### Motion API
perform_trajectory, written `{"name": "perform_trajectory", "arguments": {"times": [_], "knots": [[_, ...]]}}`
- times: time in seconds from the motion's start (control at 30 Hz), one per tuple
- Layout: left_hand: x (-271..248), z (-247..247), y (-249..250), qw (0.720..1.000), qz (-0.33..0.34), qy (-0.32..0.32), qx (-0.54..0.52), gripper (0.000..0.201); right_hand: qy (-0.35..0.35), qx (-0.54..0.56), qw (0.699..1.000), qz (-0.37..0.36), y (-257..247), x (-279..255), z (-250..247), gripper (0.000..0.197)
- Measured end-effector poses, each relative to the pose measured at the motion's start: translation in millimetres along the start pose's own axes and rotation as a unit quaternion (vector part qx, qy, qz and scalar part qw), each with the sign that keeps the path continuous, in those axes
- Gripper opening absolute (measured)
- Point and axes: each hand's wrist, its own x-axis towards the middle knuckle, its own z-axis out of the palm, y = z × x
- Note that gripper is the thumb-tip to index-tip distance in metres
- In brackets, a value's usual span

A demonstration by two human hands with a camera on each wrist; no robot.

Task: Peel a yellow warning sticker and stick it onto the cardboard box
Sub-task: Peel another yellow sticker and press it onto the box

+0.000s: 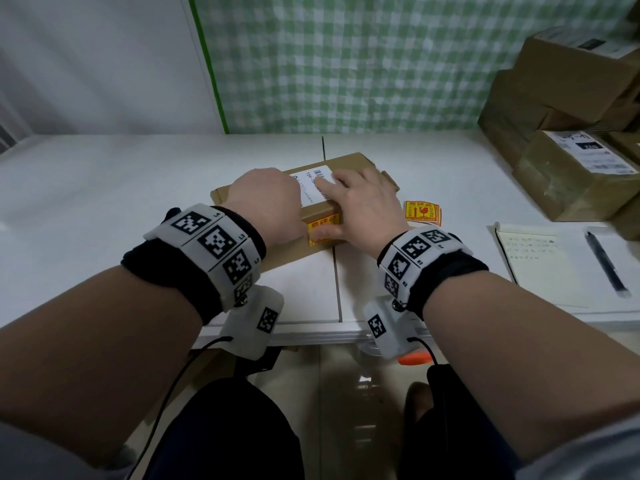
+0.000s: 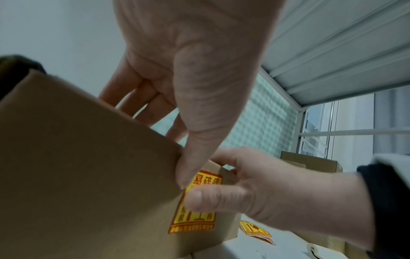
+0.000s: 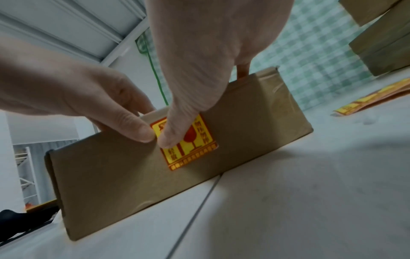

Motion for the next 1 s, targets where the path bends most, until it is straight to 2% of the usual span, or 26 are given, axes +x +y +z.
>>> {"name": "perform_trajectory", "arguments": {"times": [0.23,0.33,0.47,0.57,0.8,1.0], "knots": [[-3.6,0.2,-2.5,1.000,0.011,0.011,-0.001,0.034,0.002,-0.011,1.000,0.021,-6.9,3.1,7.5,0.102],[-4.7,1.6,-3.3,1.000,0.009,0.018,-0.003,0.035,-0.017,-0.020,0.999,0.021,-7.9,4.5,2.5,0.101],[-4.6,2.6,-3.3,1.000,0.009,0.018,-0.006,0.035,-0.072,0.024,0.997,0.009,6.2,13.3,-16.9,0.087],[-3.8,3.7,-4.6,1.000,0.010,0.016,-0.007,0.036,-0.086,0.015,0.996,-0.013,16.7,15.6,-22.0,0.081],[-2.3,3.6,-6.7,1.000,0.016,0.008,0.003,0.036,-0.084,-0.064,0.994,-0.008,10.0,15.6,-11.7,0.097],[-3.9,4.4,-4.6,1.000,0.013,0.012,0.014,0.036,-0.082,-0.095,0.992,0.030,-13.8,19.5,-7.8,0.105]]}}
